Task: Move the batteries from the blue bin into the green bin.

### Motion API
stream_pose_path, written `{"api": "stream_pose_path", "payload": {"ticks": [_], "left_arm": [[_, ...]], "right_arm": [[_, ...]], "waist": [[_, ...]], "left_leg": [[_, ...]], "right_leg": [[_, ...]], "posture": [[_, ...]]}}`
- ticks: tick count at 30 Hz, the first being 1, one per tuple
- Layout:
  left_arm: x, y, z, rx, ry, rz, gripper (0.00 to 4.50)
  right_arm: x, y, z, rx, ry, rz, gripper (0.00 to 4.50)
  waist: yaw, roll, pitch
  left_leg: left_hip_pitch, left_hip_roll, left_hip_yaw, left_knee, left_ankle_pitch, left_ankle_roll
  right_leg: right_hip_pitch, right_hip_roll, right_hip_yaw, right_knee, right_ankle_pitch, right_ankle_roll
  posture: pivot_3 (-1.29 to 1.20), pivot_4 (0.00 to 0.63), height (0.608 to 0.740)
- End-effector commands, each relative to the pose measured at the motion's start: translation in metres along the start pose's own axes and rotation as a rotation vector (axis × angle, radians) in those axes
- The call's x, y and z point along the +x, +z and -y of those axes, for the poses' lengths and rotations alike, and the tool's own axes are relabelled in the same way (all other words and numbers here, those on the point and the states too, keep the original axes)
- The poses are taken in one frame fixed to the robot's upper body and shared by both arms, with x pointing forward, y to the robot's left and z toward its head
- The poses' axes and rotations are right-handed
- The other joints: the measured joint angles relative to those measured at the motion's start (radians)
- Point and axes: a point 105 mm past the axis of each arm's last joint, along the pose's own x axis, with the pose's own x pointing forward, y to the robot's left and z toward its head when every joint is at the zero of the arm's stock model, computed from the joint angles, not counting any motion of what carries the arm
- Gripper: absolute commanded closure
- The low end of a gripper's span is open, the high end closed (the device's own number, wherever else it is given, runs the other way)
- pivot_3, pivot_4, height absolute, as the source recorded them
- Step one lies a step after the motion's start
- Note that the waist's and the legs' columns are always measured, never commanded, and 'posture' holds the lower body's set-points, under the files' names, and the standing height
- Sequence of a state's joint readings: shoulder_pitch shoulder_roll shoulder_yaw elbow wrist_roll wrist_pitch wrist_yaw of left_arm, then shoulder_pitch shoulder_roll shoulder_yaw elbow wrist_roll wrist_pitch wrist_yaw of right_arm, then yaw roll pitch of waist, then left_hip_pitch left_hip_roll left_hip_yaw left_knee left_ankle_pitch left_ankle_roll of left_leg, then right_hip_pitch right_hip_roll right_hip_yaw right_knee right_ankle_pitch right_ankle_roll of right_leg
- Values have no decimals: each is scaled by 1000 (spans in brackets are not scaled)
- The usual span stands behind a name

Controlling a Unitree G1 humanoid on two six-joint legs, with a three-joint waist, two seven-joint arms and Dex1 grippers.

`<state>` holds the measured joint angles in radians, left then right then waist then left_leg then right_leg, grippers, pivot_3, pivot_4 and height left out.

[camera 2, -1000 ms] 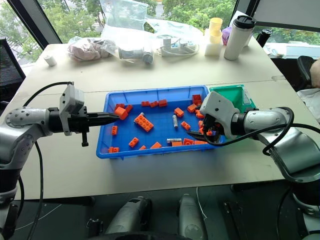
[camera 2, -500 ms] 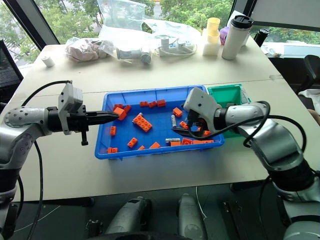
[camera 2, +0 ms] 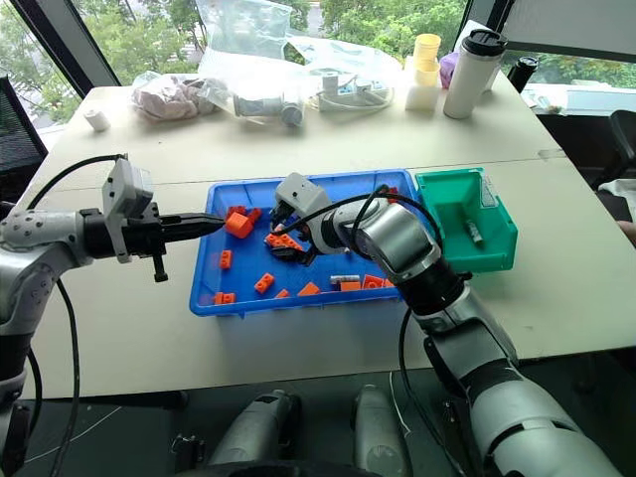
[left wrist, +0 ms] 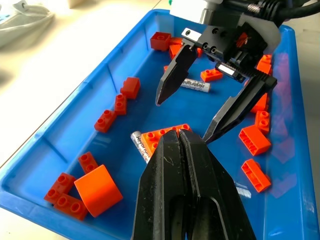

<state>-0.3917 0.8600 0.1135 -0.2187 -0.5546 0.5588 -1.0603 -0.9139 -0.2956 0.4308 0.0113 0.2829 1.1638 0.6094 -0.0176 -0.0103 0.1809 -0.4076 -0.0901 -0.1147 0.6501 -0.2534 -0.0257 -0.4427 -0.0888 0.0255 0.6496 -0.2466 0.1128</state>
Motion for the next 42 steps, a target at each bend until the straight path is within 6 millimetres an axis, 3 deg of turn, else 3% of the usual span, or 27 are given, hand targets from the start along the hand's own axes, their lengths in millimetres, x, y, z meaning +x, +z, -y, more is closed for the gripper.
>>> {"api": "stream_pose_path", "payload": {"ticks": [1, 6, 7, 9, 14, 18, 22, 26, 29, 33, 36, 38, 42], "left_arm": [[-8, 14, -1, 55, 29, 24, 4500], [-7, 12, 2, 52, 34, 24, 4500], [-7, 12, 2, 51, 35, 24, 4500], [-7, 12, 3, 51, 37, 23, 4500], [-5, 12, 3, 52, 37, 26, 4500], [-3, 12, 4, 52, 33, 28, 4500], [-1, 12, 4, 50, 28, 32, 4500], [3, 12, 4, 49, 19, 41, 4500], [6, 13, 4, 50, 13, 45, 4500], [8, 14, 3, 52, 9, 49, 4500], [9, 14, 4, 52, 6, 51, 4500], [9, 13, 4, 51, 5, 50, 4500], [9, 13, 4, 50, 5, 51, 4500]], "right_arm": [[6, 9, -3, -32, -10, 6, 45], [22, 3, -5, -29, -19, -38, 45], [23, 3, -5, -33, -19, -39, 281], [23, 3, -5, -37, -18, -40, 854], [11, 13, -2, -72, -21, -14, 3368], [-12, 23, 6, -147, -48, 18, 3390], [-32, 29, 25, -191, -152, 49, 3390], [-32, 15, 50, -132, -251, 19, 3390], [-25, 11, 56, -100, -268, 26, 3390], [-20, 9, 64, -73, -300, 37, 1566], [-24, 18, 59, -58, -276, 80, 44], [-28, 22, 51, -83, -238, 105, 44], [-30, 24, 11, -211, -47, 139, 44]], "waist": [[-1, 0, 0], [-4, 0, 0], [-5, 0, 0], [-4, 0, 0], [-4, 0, 0], [-2, 0, 0], [-3, 0, 0], [-3, 0, 0], [-3, 0, 0], [-4, 0, 0], [-3, 0, 0], [-3, 0, 0], [-3, 0, 0]], "left_leg": [[0, 0, 0, 0, 0, 0], [0, 0, 0, 0, 0, 0], [0, 0, 0, 0, 0, 0], [0, 0, 0, 0, 0, 0], [0, 0, 0, 0, 0, 0], [0, 0, 0, 0, 0, 0], [0, 0, 0, -1, 0, 0], [0, 0, 0, -1, 0, 0], [0, 0, 1, -1, 0, 0], [0, 0, 1, -1, 0, 0], [0, 0, 1, -1, 0, 0], [0, 0, 1, -1, 0, 0], [0, 0, 0, -1, 0, 0]], "right_leg": [[0, 0, 0, 0, 0, 0], [0, 0, 0, 0, 0, 0], [-1, 0, 0, 0, 0, 0], [0, 0, 0, 0, 0, 0], [0, 0, 0, 0, 0, 0], [-1, 0, 0, 0, 0, 0], [-1, 0, 0, 0, 0, 0], [-1, 0, 0, 0, 0, 0], [-1, 0, 0, 0, 0, 0], [-1, 0, 0, 0, 0, 0], [-1, 0, 0, 0, 0, 0], [-1, 0, 0, 0, 0, 0], [-1, 0, 0, 0, 0, 0]], "posture": [[0, 150, 740], [0, 150, 740], [0, 150, 740], [0, 150, 740], [0, 150, 740], [0, 150, 740], [0, 150, 740], [0, 150, 740], [0, 150, 740], [0, 150, 740], [0, 150, 740], [0, 150, 740], [0, 150, 740]]}}
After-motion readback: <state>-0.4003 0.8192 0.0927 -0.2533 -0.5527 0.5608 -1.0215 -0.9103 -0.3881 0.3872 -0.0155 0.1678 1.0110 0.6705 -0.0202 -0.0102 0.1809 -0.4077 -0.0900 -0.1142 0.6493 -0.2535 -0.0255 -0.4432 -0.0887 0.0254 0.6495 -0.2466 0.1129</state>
